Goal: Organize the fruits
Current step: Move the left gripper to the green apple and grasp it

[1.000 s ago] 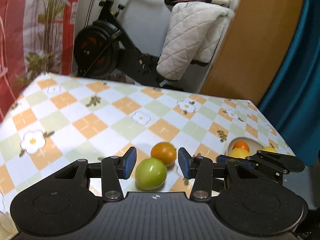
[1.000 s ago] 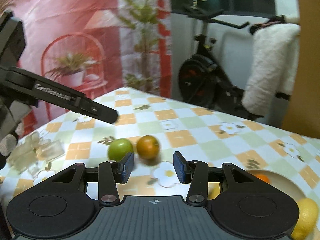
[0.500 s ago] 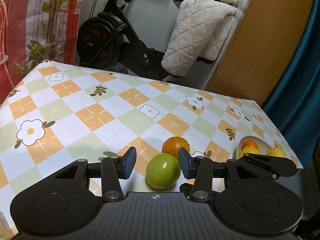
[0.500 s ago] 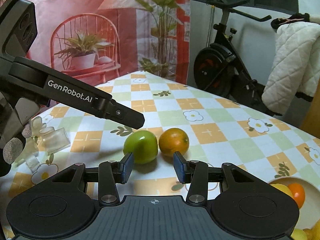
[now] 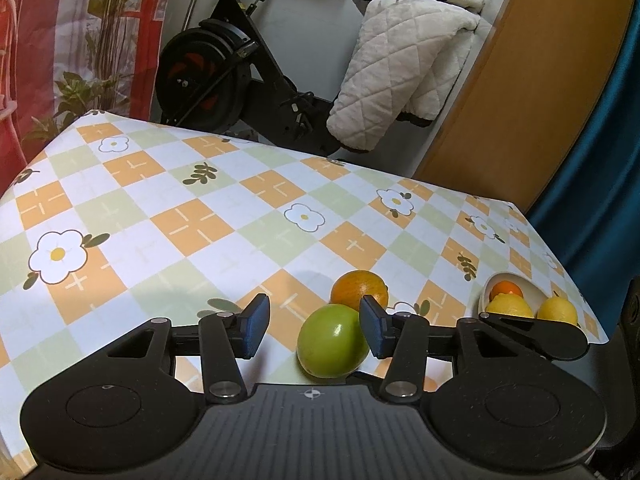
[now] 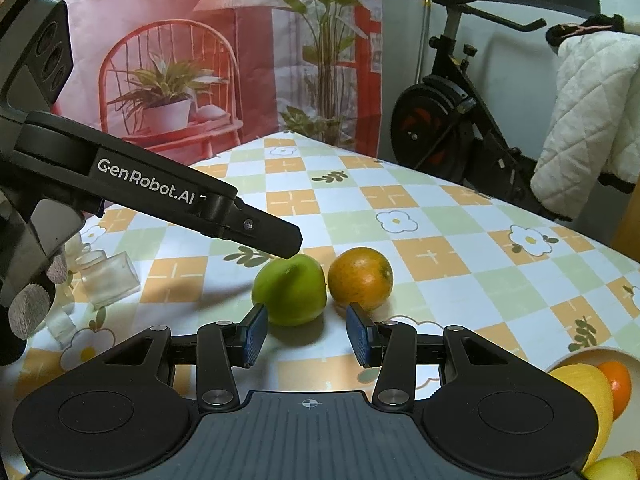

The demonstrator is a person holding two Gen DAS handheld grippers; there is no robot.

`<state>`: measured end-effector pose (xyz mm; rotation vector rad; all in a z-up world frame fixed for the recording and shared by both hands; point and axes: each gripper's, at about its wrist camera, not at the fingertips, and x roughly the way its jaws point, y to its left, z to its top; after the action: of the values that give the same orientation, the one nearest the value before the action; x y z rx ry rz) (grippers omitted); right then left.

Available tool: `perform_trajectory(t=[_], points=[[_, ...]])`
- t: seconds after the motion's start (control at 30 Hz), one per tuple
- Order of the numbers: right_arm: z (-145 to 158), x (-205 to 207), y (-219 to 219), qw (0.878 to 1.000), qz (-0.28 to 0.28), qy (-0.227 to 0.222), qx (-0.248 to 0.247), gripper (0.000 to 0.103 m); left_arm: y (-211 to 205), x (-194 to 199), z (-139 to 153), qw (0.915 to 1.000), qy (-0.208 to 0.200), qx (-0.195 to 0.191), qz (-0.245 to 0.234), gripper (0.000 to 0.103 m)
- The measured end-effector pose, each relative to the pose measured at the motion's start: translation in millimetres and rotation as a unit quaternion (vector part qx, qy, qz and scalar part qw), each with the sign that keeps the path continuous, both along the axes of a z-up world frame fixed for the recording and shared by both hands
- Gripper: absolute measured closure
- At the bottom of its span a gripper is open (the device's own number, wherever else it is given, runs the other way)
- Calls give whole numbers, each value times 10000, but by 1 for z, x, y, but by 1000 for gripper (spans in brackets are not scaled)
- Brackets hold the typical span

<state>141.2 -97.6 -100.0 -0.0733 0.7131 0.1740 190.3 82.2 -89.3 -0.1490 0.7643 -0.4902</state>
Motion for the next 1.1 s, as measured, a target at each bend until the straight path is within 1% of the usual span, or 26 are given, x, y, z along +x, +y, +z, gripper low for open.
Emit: perform_trajectory(t=[0.27, 0.57, 0.73, 0.93, 1.1], points=[[-4, 3, 4, 10000, 15, 33, 28, 62, -1, 4, -5, 9999, 85, -104, -24, 51], [-7, 6, 4, 9999, -32, 95, 69, 62, -6, 7, -16, 9991, 326, -212, -174, 50], [-8, 7, 5, 9999, -35, 104, 67, 62, -7, 9, -21, 9987, 372, -308, -177, 50], [-11, 9, 6, 9999, -27, 123, 52, 62, -13, 8, -24, 9984, 415, -238, -292, 51], [-11, 9, 6, 9999, -57, 131, 80, 62, -14, 6, -26, 9981, 403, -251, -391, 51]])
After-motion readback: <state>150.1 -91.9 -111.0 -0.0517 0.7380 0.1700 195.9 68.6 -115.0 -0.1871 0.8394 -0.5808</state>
